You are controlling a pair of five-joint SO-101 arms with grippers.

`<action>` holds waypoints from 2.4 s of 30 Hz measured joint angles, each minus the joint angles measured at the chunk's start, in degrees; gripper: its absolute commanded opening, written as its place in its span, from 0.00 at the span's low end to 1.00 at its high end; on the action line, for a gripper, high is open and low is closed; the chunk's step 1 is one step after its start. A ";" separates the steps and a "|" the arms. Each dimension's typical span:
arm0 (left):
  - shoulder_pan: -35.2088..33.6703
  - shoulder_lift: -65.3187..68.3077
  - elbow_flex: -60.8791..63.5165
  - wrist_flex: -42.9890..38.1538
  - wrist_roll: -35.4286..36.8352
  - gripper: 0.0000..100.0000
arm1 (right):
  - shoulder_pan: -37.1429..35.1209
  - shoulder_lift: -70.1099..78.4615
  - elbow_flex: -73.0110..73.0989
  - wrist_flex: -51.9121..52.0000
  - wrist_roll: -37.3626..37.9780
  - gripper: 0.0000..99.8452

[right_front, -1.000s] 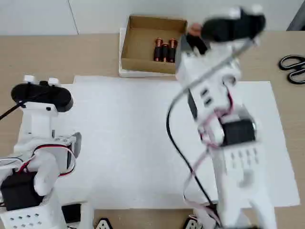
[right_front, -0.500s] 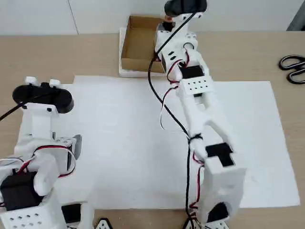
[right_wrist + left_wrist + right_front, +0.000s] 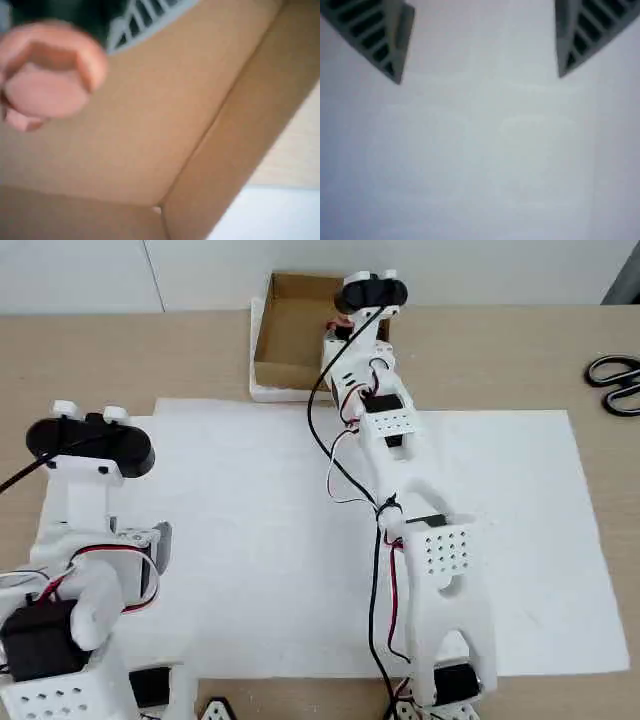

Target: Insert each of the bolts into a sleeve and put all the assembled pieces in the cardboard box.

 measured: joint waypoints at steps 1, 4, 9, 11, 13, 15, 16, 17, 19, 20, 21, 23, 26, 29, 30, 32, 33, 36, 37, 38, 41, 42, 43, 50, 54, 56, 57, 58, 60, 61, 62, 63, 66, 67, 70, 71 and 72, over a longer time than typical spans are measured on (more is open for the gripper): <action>0.00 0.00 0.00 0.00 0.00 0.19 | 0.00 1.23 -0.97 0.00 0.00 0.01; 0.00 0.00 0.00 0.00 0.00 0.19 | 0.26 4.13 -3.25 0.00 0.00 0.06; 0.00 0.00 0.00 0.00 0.00 0.19 | 0.53 5.98 -5.19 -0.18 0.00 0.17; 0.00 0.00 0.00 0.00 0.00 0.19 | 0.70 5.98 -5.19 -0.18 0.00 0.17; 0.00 0.00 0.00 0.00 0.00 0.19 | 0.88 5.98 -5.89 -0.18 0.00 0.17; 0.00 0.00 0.00 0.00 0.00 0.19 | 0.88 5.98 -7.21 -0.18 0.00 0.17; 0.00 0.00 0.00 0.00 0.00 0.19 | 0.79 5.98 -8.18 -0.18 0.00 0.17; 0.00 0.00 0.00 0.00 0.00 0.19 | 0.79 5.98 -9.05 -0.18 0.00 0.17; 0.00 0.00 0.00 0.00 0.00 0.19 | 1.23 5.98 -11.08 -0.18 0.00 0.17; 0.00 0.00 0.00 0.00 0.00 0.19 | 1.58 5.98 -12.13 0.26 0.00 0.17; 0.00 0.00 0.00 0.00 0.00 0.19 | 1.93 5.98 -13.27 1.32 0.00 0.17; 0.00 0.00 0.00 0.00 0.00 0.19 | 2.73 5.98 -16.18 4.75 0.00 0.17; 0.00 0.00 -0.53 0.00 0.00 0.19 | 3.78 5.98 -23.03 12.04 0.00 0.17; 0.00 -0.09 -4.66 0.00 0.00 0.19 | 4.13 5.98 -32.70 21.71 0.00 0.17; 0.00 -0.09 -6.59 0.00 0.00 0.19 | 4.13 5.98 -36.66 25.49 0.00 0.17; 0.00 -0.26 -9.58 0.00 0.00 0.19 | 3.87 5.98 -44.84 33.41 0.00 0.17; 0.00 -0.44 -10.73 0.00 0.00 0.19 | 3.78 5.98 -49.23 37.01 0.00 0.17; 0.00 -0.44 -12.22 0.00 0.00 0.19 | 3.60 5.63 -58.20 45.19 0.00 0.17; 0.00 -0.44 -12.31 0.00 0.00 0.19 | 3.60 5.10 -59.08 47.30 0.00 0.17; 0.00 -0.44 -12.40 0.00 0.00 0.19 | 3.60 4.40 -59.78 49.58 0.00 0.17; 0.00 -0.35 -12.66 0.00 0.00 0.19 | 3.78 -0.62 -59.87 57.67 0.00 0.17; 0.00 -0.09 -13.45 0.00 0.00 0.19 | 3.87 -3.52 -59.87 60.31 0.00 0.17; 0.00 -0.09 -14.51 0.00 0.00 0.19 | 3.78 -6.95 -59.87 62.86 0.00 0.17; 0.00 -0.62 -26.90 0.00 0.00 0.19 | 3.69 -28.22 -60.92 78.77 0.00 0.17; 0.00 -0.62 -27.96 0.00 0.00 0.19 | 3.60 -37.36 -61.10 85.01 0.00 0.17; 0.00 -0.62 -27.96 0.00 0.00 0.19 | 3.96 -41.23 -61.36 85.63 0.00 0.17; 0.00 -0.79 -27.96 0.00 0.00 0.19 | 4.48 -43.08 -61.36 85.71 0.00 0.17; 0.00 -1.41 -27.96 0.00 0.00 0.19 | 5.01 -45.01 -61.27 85.80 0.00 0.17; 0.00 -4.31 -27.96 0.00 1.14 0.19 | 6.33 -48.97 -60.22 85.98 0.00 0.17; -0.09 -5.89 -28.04 0.00 1.76 0.19 | 6.95 -50.90 -59.34 85.98 0.00 0.17; -0.09 -7.38 -28.22 0.00 2.20 0.19 | 7.91 -52.92 -58.20 85.98 0.00 0.17; -0.09 -8.62 -28.22 0.00 2.37 0.19 | 8.79 -55.12 -56.79 86.07 0.00 0.17; -0.09 -12.13 -26.29 0.00 2.64 0.19 | 11.25 -62.77 -50.37 86.51 0.79 0.17; -0.09 -13.36 -24.79 0.00 2.64 0.19 | 11.78 -65.58 -47.47 86.51 1.85 0.17; -0.09 -16.88 -20.31 0.00 2.64 0.19 | 12.40 -75.08 -35.87 86.51 4.57 0.17; -0.09 -18.37 -19.16 0.00 2.64 0.19 | 12.40 -78.51 -31.30 86.51 4.92 0.17; -0.09 -19.87 -17.93 0.00 2.64 0.19 | 12.40 -81.85 -26.11 86.51 5.19 0.17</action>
